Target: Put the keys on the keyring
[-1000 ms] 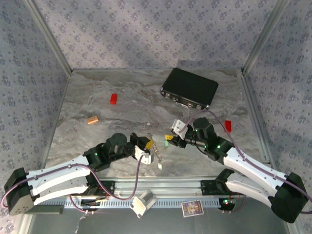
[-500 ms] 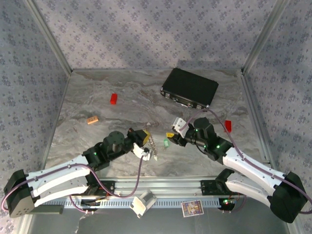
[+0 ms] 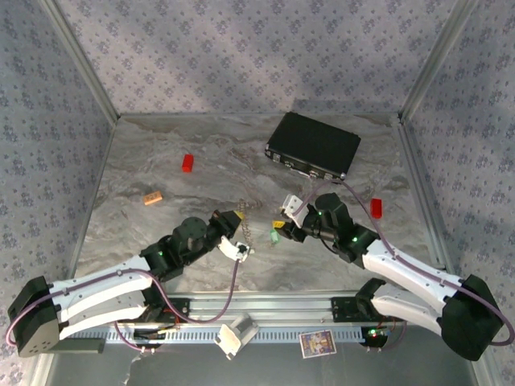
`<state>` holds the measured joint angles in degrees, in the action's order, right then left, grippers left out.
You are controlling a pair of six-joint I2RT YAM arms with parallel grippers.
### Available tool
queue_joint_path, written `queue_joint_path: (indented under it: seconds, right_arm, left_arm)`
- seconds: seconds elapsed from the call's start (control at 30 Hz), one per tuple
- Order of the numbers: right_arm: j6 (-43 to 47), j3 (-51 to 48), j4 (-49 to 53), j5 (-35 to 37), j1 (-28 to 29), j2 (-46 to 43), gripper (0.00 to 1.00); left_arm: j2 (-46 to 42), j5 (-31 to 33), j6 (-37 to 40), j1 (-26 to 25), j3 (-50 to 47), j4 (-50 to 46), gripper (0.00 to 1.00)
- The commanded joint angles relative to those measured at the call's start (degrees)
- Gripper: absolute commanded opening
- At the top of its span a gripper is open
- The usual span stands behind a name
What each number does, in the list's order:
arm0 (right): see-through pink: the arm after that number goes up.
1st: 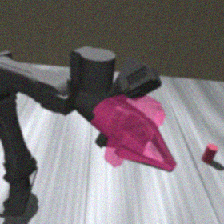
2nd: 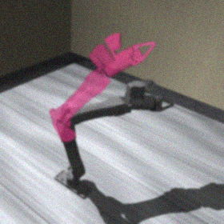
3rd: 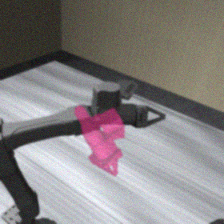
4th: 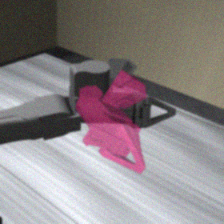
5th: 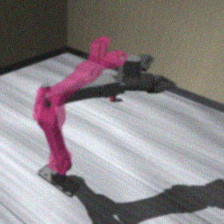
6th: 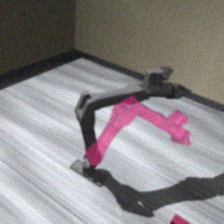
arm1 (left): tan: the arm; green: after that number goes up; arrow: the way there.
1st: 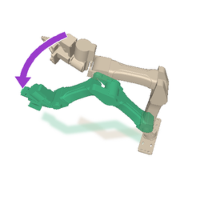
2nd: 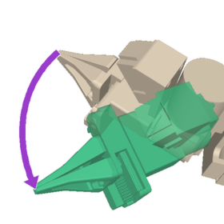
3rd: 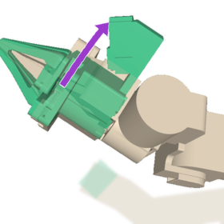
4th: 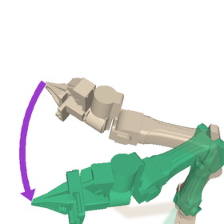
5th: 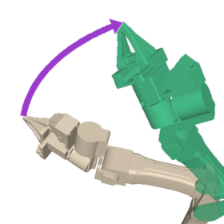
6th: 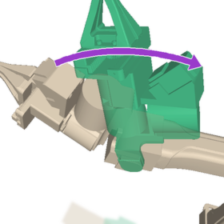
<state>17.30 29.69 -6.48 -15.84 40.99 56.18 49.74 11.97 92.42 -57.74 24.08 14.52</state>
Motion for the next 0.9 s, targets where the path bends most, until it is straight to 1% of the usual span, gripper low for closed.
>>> queue_joint_path:
  seconds: [0.0, 0.2, 0.3, 0.43, 0.67, 0.87]
  right_arm:
    - [-1.0, -0.8, -2.0, -1.1, -0.2, 0.5, 0.44]
    - [-1.0, -0.6, -2.0, -1.3, -0.1, 0.9, 0.44]
    - [-1.0, -0.3, -1.8, -1.9, -0.2, 0.7, 0.44]
    - [-0.7, -0.2, -1.6, -3.1, -0.2, 0.2, 0.44]
    - [-0.4, -0.3, -2.0, -3.8, 0.0, 0.0, 0.44]
    - [-0.6, -0.3, -2.7, -3.9, 0.1, 0.5, 0.44]
  left_arm:
    - [-0.2, 1.3, 3.0, 0.4, 0.5, 3.6, 0.00]
    - [0.1, 0.6, 1.7, 0.9, 1.0, 1.3, 0.00]
    - [-0.3, 0.0, -1.7, 1.0, 2.5, -3.2, 0.00]
    - [-2.5, -2.2, -6.3, 1.1, 2.9, -6.2, 0.00]
    - [-6.9, -2.7, -8.1, 1.2, 0.6, -3.6, 0.00]
    - [-7.8, -2.4, -6.9, 1.2, -0.1, -3.4, 0.00]
